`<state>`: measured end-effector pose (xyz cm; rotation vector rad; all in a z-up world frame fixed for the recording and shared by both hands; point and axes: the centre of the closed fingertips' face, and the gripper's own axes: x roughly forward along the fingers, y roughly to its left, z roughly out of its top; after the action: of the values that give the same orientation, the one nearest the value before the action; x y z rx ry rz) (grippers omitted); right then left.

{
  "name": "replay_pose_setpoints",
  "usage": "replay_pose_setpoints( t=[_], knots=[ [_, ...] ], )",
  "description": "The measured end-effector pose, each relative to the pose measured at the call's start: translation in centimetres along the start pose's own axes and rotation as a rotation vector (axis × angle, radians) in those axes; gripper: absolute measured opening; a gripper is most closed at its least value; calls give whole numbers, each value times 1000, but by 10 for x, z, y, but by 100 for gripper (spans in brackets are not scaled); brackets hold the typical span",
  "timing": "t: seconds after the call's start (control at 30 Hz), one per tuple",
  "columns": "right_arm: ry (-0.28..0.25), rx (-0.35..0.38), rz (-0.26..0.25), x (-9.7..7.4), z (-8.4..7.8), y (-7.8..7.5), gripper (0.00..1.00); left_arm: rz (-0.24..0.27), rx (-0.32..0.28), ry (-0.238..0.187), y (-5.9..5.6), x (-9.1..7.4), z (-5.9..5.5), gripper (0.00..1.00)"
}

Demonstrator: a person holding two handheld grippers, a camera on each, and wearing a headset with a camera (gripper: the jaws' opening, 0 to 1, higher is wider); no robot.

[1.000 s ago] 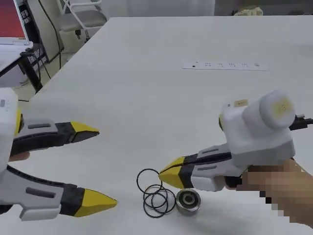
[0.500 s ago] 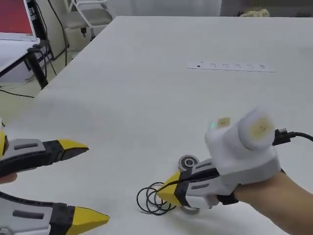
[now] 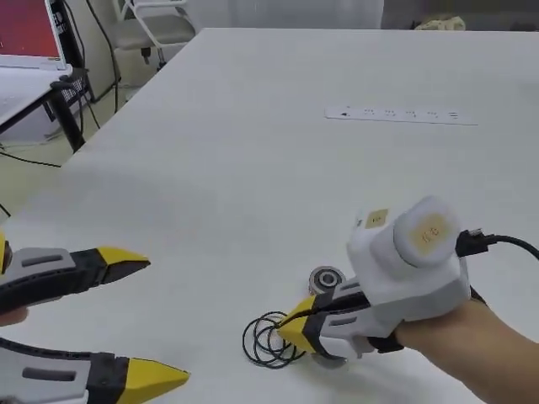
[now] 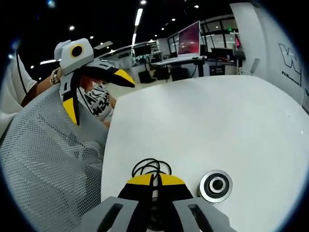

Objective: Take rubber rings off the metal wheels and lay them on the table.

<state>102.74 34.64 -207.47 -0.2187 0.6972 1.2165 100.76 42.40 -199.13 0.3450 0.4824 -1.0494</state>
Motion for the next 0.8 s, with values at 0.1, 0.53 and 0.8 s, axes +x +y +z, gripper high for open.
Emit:
replay_pose_setpoints(
  t=[0.1, 0.53, 0.8],
  knots=[
    [-8, 9, -6, -4, 2, -3, 0, -5, -2, -5, -1, 2, 1, 67],
    [-99, 44, -74, -42, 23, -21, 7, -28, -6, -14, -8, 8, 1, 68],
    [-173, 53, -139, -75, 36, -29, 16, -33, -5, -27, -7, 8, 2, 68]
  ],
)
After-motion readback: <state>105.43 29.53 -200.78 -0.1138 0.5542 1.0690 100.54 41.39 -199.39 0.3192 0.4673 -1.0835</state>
